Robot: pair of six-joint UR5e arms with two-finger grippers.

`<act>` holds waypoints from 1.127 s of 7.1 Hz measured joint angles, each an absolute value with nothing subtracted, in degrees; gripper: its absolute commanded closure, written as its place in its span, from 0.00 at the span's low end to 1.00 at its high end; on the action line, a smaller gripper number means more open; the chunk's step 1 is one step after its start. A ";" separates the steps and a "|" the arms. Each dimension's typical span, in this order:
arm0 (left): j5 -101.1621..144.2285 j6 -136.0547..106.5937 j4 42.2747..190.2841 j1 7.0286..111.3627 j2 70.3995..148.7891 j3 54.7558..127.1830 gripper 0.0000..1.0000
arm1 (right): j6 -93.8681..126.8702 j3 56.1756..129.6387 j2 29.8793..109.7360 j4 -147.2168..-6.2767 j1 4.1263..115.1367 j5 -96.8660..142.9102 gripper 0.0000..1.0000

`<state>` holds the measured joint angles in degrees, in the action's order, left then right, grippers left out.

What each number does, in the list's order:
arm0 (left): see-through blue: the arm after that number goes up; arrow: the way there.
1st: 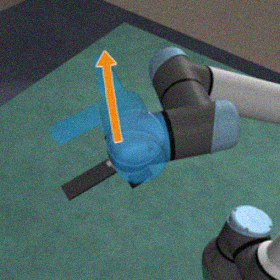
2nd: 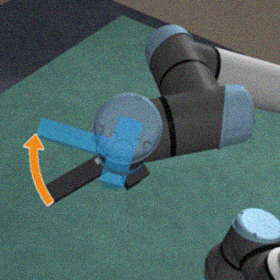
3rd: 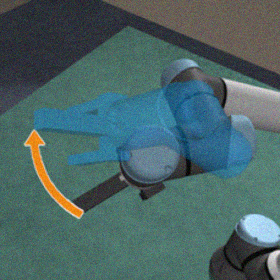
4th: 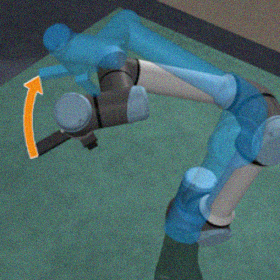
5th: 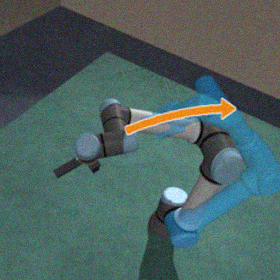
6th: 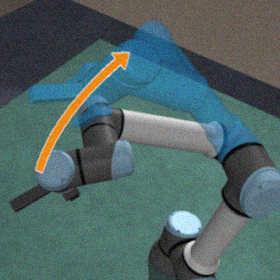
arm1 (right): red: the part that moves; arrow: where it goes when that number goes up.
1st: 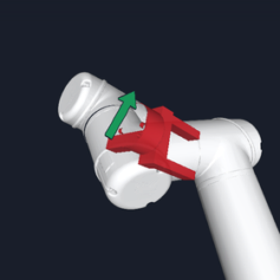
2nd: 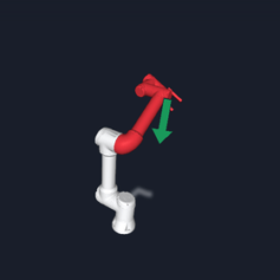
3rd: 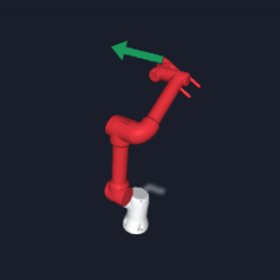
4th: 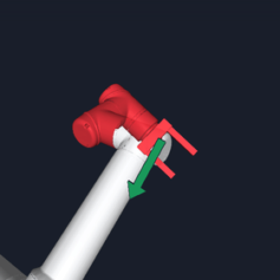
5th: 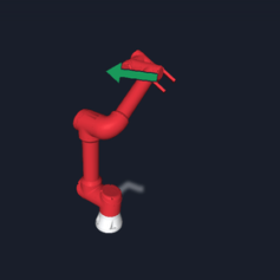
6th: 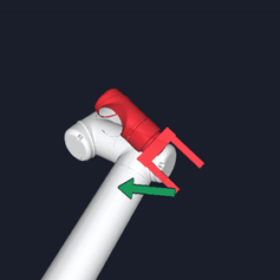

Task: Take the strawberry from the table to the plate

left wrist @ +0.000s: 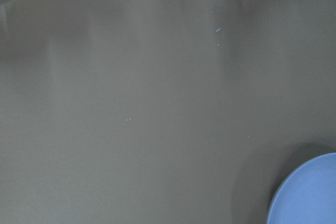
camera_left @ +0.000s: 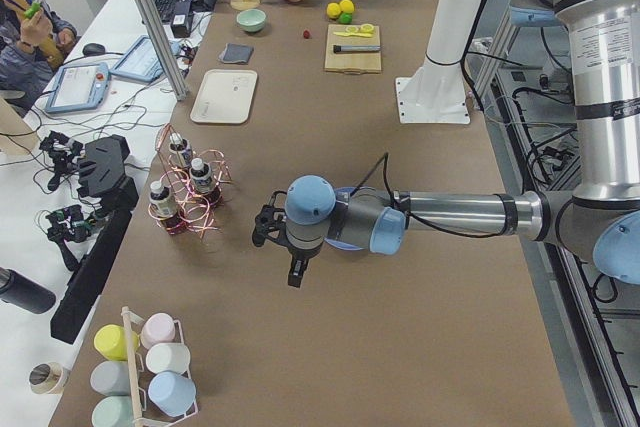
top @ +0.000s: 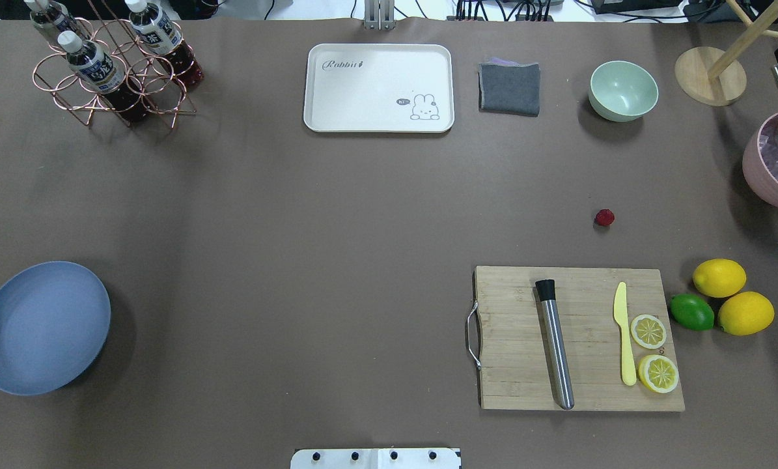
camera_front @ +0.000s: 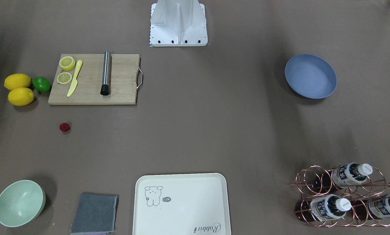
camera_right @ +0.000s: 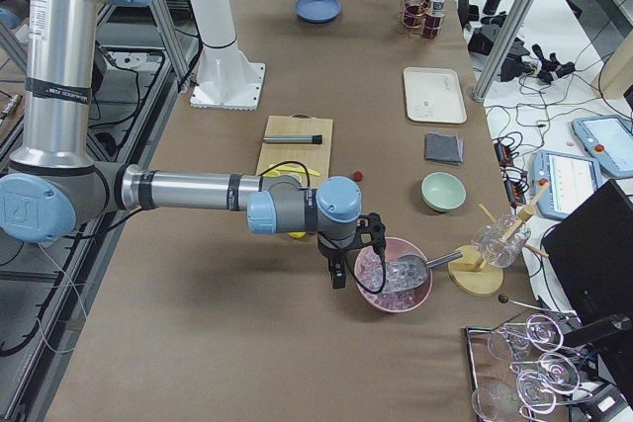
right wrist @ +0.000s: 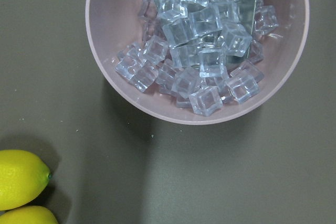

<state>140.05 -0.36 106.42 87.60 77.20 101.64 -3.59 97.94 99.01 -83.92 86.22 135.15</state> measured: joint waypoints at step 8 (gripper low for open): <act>139.93 -1.76 114.24 85.30 75.93 96.85 0.02 | -3.69 97.42 98.48 -83.82 85.84 135.14 0.00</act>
